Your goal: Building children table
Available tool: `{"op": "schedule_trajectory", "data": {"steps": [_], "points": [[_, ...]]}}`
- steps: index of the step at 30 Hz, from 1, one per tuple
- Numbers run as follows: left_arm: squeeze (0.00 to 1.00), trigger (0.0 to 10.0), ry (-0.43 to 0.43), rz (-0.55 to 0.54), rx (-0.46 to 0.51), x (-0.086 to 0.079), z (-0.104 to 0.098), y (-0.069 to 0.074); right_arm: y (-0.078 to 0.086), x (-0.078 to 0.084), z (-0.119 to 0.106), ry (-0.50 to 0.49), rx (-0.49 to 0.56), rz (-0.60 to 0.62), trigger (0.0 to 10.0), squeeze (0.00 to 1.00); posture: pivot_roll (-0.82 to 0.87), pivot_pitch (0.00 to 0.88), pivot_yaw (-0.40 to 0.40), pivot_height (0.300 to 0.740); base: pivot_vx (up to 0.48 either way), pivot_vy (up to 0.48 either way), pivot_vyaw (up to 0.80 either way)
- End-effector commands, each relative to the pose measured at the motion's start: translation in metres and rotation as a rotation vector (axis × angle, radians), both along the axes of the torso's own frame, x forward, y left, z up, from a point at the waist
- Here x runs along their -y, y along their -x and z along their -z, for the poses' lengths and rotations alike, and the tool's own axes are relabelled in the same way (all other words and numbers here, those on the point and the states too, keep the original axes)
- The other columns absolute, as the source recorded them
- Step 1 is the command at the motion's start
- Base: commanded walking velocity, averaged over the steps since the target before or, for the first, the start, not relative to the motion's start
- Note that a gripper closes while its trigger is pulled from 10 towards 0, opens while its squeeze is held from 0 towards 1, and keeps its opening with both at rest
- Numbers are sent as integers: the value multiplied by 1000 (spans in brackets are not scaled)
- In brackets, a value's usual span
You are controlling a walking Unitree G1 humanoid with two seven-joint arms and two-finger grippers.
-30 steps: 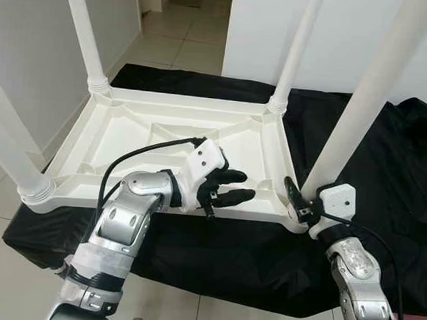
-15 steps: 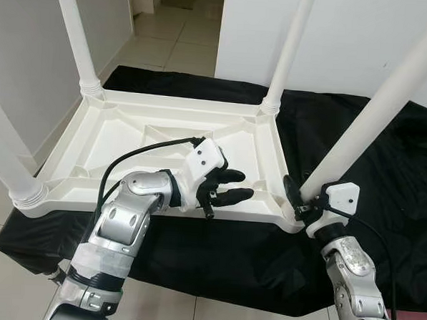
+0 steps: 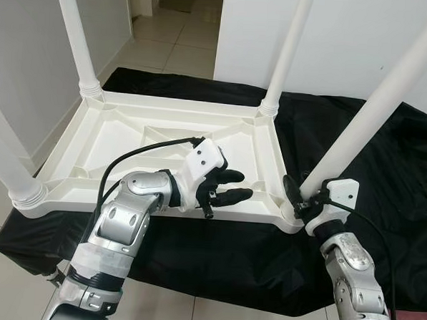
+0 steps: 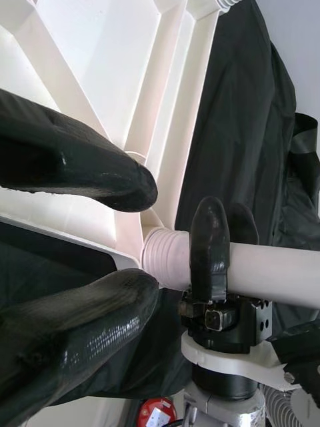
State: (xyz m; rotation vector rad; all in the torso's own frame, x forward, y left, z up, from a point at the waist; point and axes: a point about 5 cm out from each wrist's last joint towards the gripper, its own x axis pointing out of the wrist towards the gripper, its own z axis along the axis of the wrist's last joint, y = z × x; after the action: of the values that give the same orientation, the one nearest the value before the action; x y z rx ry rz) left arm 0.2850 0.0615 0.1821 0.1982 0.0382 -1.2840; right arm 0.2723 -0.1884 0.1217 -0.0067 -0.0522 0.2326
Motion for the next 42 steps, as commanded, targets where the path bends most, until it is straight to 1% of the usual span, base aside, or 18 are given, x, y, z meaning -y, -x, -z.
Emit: {"op": "schedule_trajectory", "data": {"steps": [1,5,10,15,16,17,18,19,20,23,24,29,32,34,35,38,41,42], "points": [[0,10000,15,-175,43,-4,-6,-8,5,1,30,-7,-175,10,10000,0,-63,0,-20,740,0,0,0],[0,10000,17,-175,43,-4,-6,-8,1,-2,26,7,-178,-9,10000,0,-64,0,-23,740,0,0,0],[0,10000,16,-175,46,-4,-6,-8,-4,-7,20,-93,-208,-22,10000,0,-62,0,-24,740,0,0,0],[0,10000,16,-176,46,-4,-7,-8,-5,-9,20,-119,-230,-27,10000,0,-60,0,-25,740,0,0,0],[0,10000,17,-178,46,-4,-7,-8,-4,-8,23,-62,-225,-24,10000,0,-58,0,-28,740,0,0,0],[0,10000,17,-178,46,-4,-7,-8,-4,-8,23,-62,-225,-24,10000,0,-58,0,-28,740,0,0,0],[0,10000,16,-180,46,-4,-7,-8,-1,-8,24,14,-194,-32,10000,0,-58,0,-28,740,0,0,0],[0,10000,16,-180,46,-4,-7,-8,-1,-8,24,14,-194,-32,10000,0,-58,0,-28,740,0,0,0],[0,10000,16,-181,46,-5,-7,-8,0,-8,24,69,-170,-41,10000,0,-58,0,-28,740,0,0,0],[0,10000,16,-182,46,-5,-7,-8,3,-9,25,120,-147,-58,10000,0,-58,0,-26,740,0,0,0],[0,10000,16,-180,45,-5,-7,-7,4,-9,26,107,-151,-52,10000,0,-58,0,-26,740,0,0,0],[0,10000,15,-177,45,-6,-7,-7,5,-10,23,25,-152,24,10000,0,-59,0,-25,740,0,0,0],[0,10000,15,-177,45,-6,-7,-7,5,-12,21,8,-148,54,10000,0,-58,0,-25,740,0,0,0],[0,10000,15,-177,45,-5,-7,-7,5,-19,19,-29,-140,137,10000,0,-58,0,-26,740,0,0,0],[0,10000,15,-177,45,-5,-7,-7,5,-19,19,-29,-140,137,10000,0,-58,0,-26,740,0,0,0],[0,10000,15,-176,46,-4,-7,-7,2,-30,16,-97,-130,351,10000,0,-55,0,-35,740,0,0,0],[0,10000,16,-176,46,-4,-8,-7,0,-33,15,-127,-135,409,10000,0,-55,0,-35,740,0,0,0],[0,10000,17,-177,47,-4,-8,-7,-2,-39,11,-149,-132,430,10000,0,-51,0,-43,740,0,0,0]]}}
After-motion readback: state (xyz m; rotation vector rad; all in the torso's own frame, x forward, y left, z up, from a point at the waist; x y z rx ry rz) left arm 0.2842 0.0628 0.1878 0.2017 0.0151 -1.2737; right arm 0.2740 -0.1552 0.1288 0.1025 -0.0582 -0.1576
